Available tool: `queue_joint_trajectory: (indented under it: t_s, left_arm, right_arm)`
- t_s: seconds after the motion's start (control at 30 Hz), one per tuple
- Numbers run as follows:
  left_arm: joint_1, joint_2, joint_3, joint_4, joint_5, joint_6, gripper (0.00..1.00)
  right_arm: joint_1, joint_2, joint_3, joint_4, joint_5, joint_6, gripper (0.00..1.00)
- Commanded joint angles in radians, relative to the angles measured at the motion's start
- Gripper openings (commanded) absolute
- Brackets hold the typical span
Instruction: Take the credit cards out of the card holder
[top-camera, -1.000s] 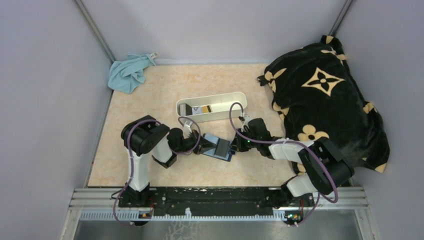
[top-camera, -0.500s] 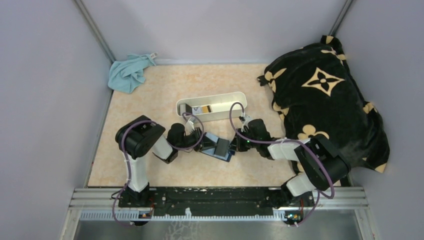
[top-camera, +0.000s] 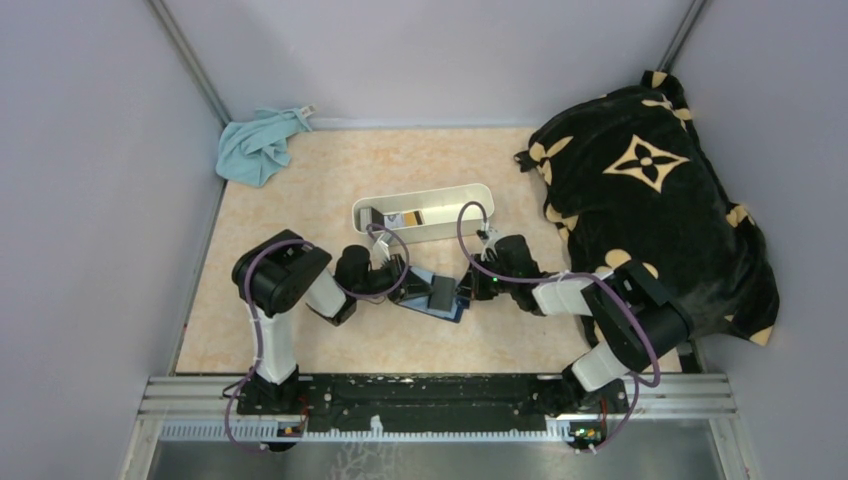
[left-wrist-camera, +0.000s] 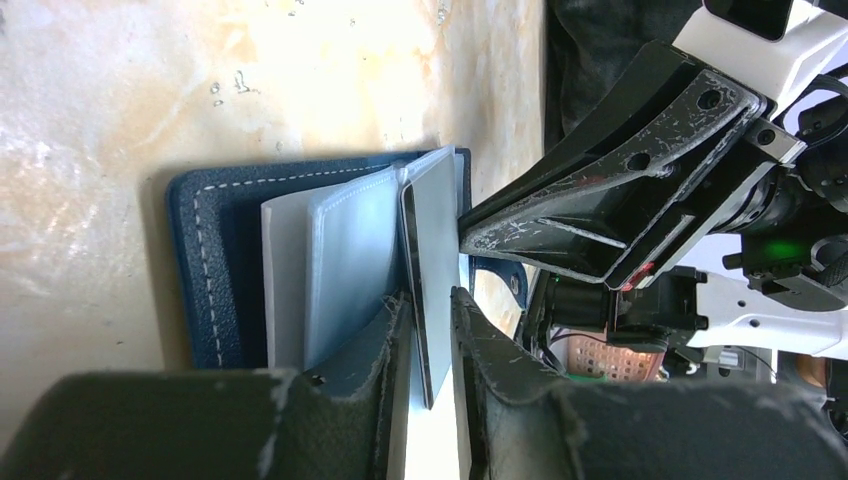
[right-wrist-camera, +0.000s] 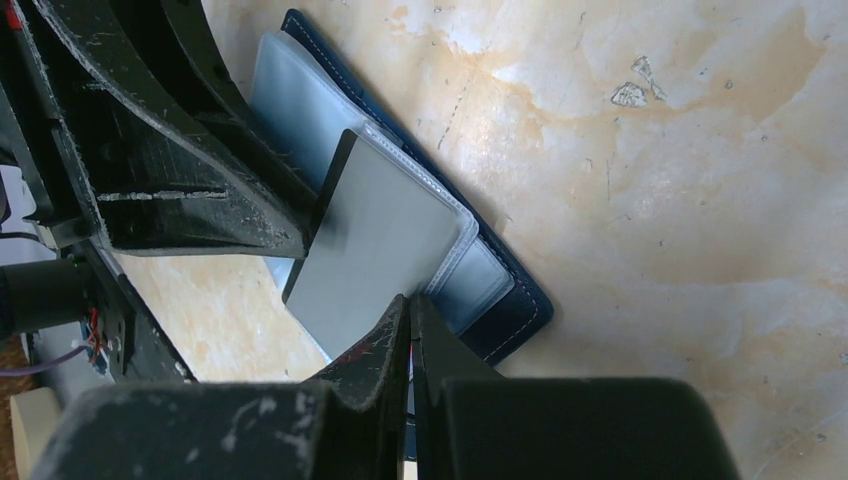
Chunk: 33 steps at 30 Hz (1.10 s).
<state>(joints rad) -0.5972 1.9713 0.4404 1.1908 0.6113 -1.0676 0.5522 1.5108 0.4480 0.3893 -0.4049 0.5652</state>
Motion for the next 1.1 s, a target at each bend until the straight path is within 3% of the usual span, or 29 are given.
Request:
queue_joint_trajectory:
  t_s: [0.0, 0.4, 1.07]
  left_arm:
    - [-0.042, 0.019, 0.047, 0.107, 0.104, -0.048, 0.25]
    - [-0.056, 0.07, 0.062, 0.326, 0.147, -0.217, 0.2]
    - [-0.069, 0.113, 0.03, 0.267, 0.067, -0.19, 0.2]
  right_arm:
    - [0.02, 0.061, 0.018, 0.056, 0.01, -0.001, 0.02]
    - [0.02, 0.099, 0.007, 0.07, 0.025, -0.003, 0.02]
    - [0.02, 0.065, -0.003, 0.042, 0.046, -0.011, 0.02]
